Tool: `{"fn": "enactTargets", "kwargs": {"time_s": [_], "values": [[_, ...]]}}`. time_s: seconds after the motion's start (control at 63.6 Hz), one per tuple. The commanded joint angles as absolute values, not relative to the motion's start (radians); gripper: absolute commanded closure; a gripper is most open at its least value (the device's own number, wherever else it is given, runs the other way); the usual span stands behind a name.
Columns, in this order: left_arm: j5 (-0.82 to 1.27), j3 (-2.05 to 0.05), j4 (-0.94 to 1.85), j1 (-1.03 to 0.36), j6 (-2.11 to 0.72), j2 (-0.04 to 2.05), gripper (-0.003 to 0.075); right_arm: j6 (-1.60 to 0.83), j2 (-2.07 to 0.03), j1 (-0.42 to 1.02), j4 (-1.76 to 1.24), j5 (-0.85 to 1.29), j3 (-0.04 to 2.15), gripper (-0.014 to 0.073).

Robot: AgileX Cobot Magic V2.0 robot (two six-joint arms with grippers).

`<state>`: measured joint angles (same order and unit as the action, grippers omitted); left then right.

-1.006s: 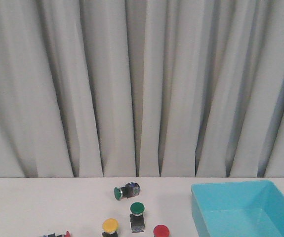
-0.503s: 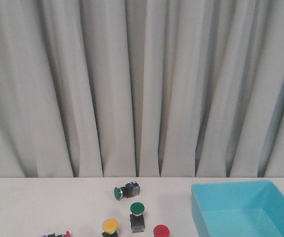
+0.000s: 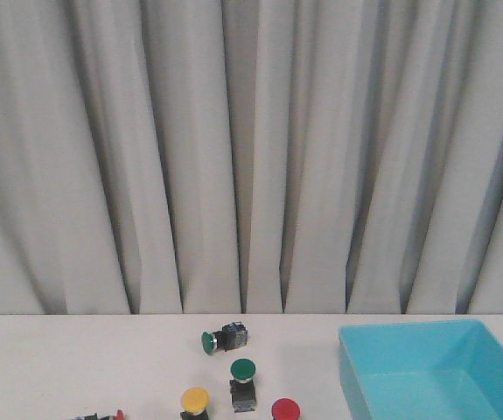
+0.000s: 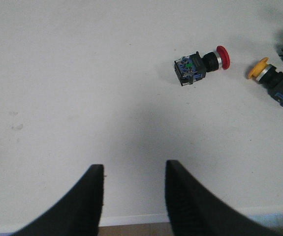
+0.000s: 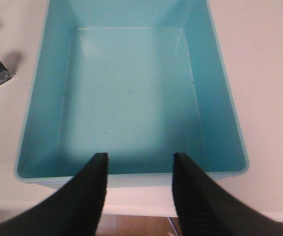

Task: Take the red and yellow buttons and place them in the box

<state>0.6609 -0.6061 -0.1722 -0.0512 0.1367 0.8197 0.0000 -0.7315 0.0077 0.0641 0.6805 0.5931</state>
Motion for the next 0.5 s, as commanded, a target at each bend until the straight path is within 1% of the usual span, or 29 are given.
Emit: {"fn": "enactTargets", "kwargs": {"time_s": [0.0, 0.047, 0.126, 0.283, 0.377, 0.487], "values": [[0.601, -0.644, -0.145, -0.060, 0.116, 0.835, 0.0231, 0.000, -0.734, 0.002, 0.070, 0.638, 0.625, 0.0105], [0.601, -0.651, -0.111, -0.060, 0.092, 0.845, 0.0193, 0.000, -0.734, 0.002, 0.070, 0.642, 0.625, 0.0078], [0.609, -0.672, -0.035, -0.060, -0.007, 0.873, 0.0171, 0.000, -0.734, 0.002, 0.070, 0.645, 0.625, 0.0053], [0.637, -0.740, 0.165, -0.115, -0.236, 0.942, 0.0179, 0.000, -0.734, 0.002, 0.070, 0.648, 0.625, 0.0053], [0.659, -0.784, 0.246, -0.183, -0.362, 0.998, 0.0188, 0.000, -0.734, 0.002, 0.070, 0.649, 0.625, 0.0053], [0.675, -0.837, 0.280, -0.274, -0.433, 1.078, 0.0197, 0.000, -0.734, 0.002, 0.070, 0.649, 0.625, 0.0053]]}}
